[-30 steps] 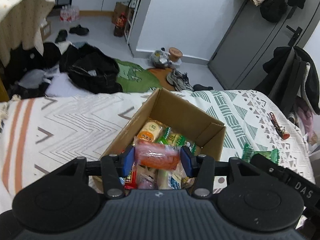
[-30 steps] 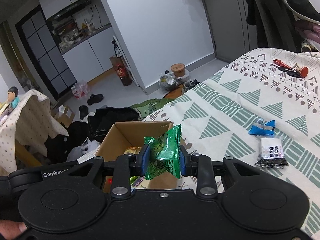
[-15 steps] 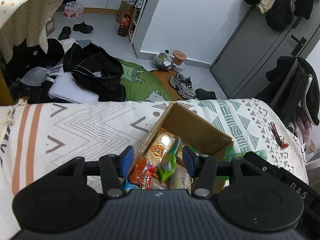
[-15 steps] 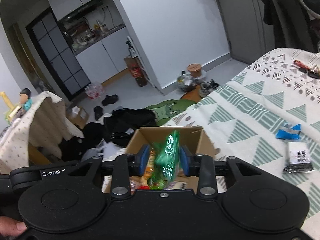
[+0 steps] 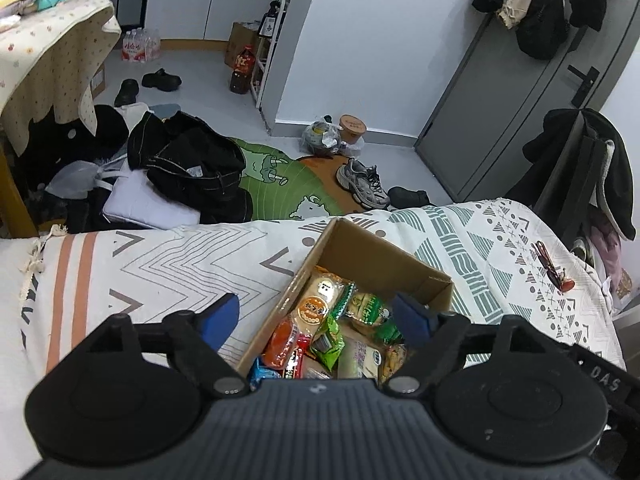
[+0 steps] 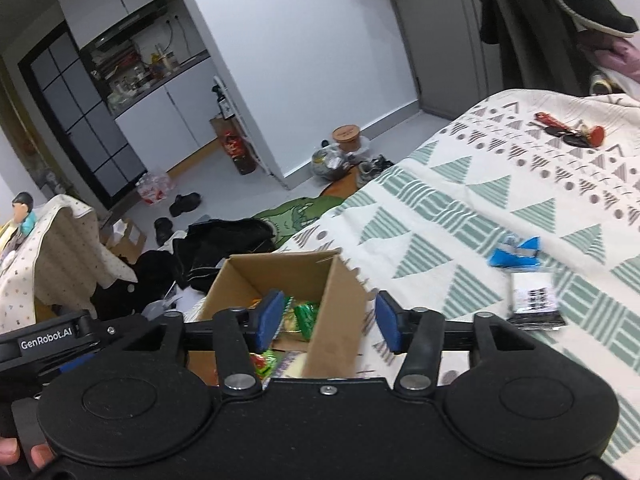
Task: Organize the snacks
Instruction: 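Open both tools to drop the orange and green packs into the box, then move both open tools back toward the blue candy and white pack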
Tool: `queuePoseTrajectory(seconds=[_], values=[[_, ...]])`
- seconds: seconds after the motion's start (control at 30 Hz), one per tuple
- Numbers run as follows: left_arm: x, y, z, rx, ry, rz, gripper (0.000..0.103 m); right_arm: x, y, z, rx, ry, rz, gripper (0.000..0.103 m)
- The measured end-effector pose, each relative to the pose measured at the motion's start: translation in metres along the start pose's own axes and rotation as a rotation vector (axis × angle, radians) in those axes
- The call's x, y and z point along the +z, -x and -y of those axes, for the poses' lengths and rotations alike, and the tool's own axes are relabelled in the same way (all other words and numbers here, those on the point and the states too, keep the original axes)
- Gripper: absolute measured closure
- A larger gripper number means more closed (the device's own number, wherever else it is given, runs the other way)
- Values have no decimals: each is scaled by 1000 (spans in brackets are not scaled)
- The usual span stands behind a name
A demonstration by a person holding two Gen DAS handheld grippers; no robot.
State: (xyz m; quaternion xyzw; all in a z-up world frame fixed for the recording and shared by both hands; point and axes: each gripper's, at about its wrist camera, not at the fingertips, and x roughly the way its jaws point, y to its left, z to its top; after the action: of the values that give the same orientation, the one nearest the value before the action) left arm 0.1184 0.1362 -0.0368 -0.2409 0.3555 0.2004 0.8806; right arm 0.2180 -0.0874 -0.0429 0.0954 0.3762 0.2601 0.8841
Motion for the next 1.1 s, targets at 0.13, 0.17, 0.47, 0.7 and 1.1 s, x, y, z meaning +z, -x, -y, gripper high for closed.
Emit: queuePoseTrajectory(seconds=[0.13,0.17,0.47,0.7,1.1], values=[[-4,6,12,-2,-27,9,17,3,10,14,-26,-12,2,44],[-6,7,15,-3,-33,9,17,3,12,19,-30,-17,3,44],[-16,17,44,-21,-69,30,11,8,36,59,-64,-66,3,37],[-19,25,71,-21,-101,56,6,6,47,83,-70,-68,-1,25],[-29,19,108,-53,-152,37,6,16,68,115,-107,-104,23,16]])
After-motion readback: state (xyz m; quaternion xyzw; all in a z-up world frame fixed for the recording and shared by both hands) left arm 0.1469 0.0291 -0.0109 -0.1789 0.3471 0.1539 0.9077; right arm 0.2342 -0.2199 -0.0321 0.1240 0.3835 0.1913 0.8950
